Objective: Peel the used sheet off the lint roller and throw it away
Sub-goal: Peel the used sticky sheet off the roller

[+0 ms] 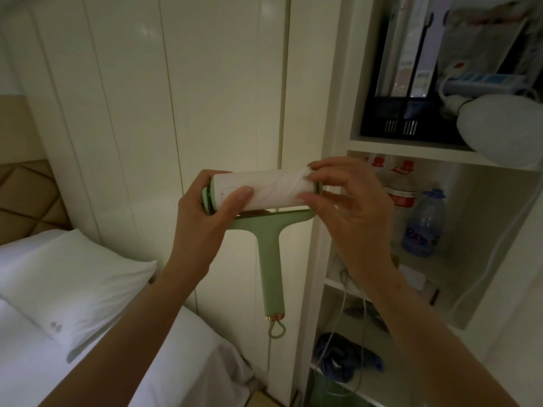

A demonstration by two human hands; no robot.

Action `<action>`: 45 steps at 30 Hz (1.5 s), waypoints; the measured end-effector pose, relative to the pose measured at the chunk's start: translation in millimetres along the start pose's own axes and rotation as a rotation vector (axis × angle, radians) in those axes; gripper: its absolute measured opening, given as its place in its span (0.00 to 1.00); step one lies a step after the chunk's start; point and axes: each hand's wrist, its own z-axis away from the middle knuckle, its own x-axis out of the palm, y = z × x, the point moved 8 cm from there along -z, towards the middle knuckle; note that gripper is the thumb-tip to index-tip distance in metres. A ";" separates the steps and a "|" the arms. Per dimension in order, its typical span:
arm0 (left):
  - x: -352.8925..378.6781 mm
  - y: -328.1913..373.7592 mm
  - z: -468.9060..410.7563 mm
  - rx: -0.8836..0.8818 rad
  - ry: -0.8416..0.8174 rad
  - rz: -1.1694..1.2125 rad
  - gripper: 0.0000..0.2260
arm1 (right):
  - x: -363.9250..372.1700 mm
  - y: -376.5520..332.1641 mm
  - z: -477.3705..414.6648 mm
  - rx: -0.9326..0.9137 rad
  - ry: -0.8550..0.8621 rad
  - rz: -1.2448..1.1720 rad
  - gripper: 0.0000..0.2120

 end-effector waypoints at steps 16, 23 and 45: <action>20.9 -13.0 2.0 -0.088 -0.192 -0.018 0.20 | 2.2 35.6 -2.4 0.177 -0.007 0.040 0.03; 18.4 -12.2 0.8 -0.054 -0.169 0.077 0.22 | 6.6 51.9 5.4 0.338 -0.077 -0.224 0.04; 23.5 -25.6 1.9 -0.144 -0.264 0.048 0.25 | -5.7 54.0 0.8 0.407 0.084 -0.193 0.12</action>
